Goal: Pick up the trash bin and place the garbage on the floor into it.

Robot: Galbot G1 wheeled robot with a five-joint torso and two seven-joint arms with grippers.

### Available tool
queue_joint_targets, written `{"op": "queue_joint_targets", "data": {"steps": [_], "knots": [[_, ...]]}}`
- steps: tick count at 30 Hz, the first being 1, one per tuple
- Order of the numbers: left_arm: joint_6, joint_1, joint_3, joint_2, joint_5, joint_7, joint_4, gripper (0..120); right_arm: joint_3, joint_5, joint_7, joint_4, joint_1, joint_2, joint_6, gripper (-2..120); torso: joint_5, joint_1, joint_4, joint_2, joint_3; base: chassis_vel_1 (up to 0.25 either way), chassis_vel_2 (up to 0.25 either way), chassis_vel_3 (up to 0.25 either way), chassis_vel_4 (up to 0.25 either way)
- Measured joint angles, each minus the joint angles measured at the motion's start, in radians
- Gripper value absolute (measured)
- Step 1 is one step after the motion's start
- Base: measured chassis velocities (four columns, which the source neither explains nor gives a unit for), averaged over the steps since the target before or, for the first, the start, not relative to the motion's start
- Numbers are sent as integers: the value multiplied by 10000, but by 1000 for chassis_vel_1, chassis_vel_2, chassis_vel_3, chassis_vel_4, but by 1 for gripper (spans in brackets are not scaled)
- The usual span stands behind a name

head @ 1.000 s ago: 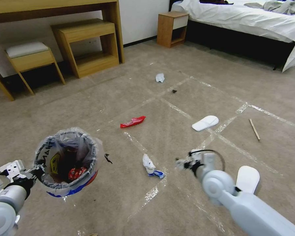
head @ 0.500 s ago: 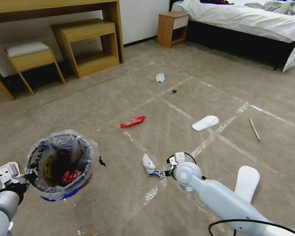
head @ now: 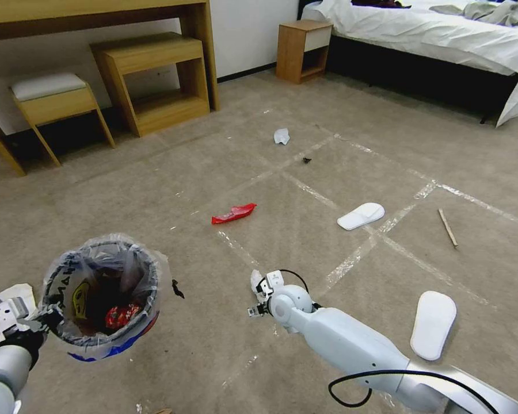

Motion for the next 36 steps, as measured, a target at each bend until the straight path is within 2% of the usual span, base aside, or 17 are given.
{"op": "queue_joint_targets", "data": {"steps": [9, 19, 32, 36], "knots": [[-60, -101, 30, 1, -37, 13, 10, 1, -586, -408, -508, -662, 308, 124, 515, 100, 2, 0, 1, 1, 0, 0, 0, 0, 0], [-124, -211, 55, 10, -82, 52, 215, 1, -1145, -887, -959, -2334, 832, 874, 905, 100, 0, 0, 3, 2, 0, 0, 0, 0, 0], [-313, -272, 32, -31, -90, 168, 470, 1, -1567, -1808, -1785, -4078, 1066, 1647, 2307, 100, 0, 0, 2, 1, 0, 0, 0, 0, 0], [-336, -281, 43, -79, -82, 195, 488, 1, -1619, -2102, -1912, -4441, 1073, 1836, 2841, 95, 0, 0, 2, 1, 0, 0, 0, 0, 0]]}}
